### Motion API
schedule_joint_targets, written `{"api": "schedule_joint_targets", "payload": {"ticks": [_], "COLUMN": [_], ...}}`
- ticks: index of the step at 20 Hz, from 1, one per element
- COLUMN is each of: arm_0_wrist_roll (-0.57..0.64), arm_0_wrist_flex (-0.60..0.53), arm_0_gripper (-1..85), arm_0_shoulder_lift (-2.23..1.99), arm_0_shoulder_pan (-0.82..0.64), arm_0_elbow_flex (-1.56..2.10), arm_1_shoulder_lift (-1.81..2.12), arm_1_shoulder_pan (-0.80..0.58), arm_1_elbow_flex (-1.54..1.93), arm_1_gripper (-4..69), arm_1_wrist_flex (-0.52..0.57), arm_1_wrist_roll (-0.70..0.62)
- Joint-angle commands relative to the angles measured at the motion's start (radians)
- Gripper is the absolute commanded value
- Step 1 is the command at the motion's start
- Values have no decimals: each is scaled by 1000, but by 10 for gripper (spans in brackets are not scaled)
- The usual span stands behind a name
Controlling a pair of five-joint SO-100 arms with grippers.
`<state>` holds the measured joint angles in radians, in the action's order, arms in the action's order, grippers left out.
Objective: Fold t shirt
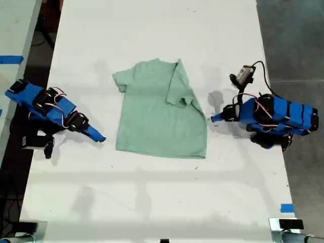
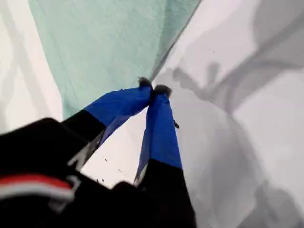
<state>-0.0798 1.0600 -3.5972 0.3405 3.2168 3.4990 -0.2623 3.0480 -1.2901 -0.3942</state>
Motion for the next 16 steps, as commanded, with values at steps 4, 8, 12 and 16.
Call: {"api": "schedule_joint_targets", "payload": {"ticks": [4,8,12,16], "arm_0_wrist_roll": [123,101,347,727], "arm_0_wrist_flex": [-195,-121,34,44], "arm_0_gripper": [0,-1,0,102], "arm_0_shoulder_lift": [-6,100,796,1244], "arm_0_shoulder_pan": [-586,-615,-819,-1178], "arm_0_elbow_flex": [-8,-212,-773,-1062], "arm_1_shoulder_lift": [11,11,11,11], "arm_1_shoulder_pan": [-43,-44,-44,-41], "arm_1_elbow_flex": [-37,-37,-37,-37], "arm_1_gripper": [-11,-11,-11,-11], "arm_1_wrist_flex": [-149,-149,-149,-149], "arm_1_wrist_roll": [61,61,60,60]}}
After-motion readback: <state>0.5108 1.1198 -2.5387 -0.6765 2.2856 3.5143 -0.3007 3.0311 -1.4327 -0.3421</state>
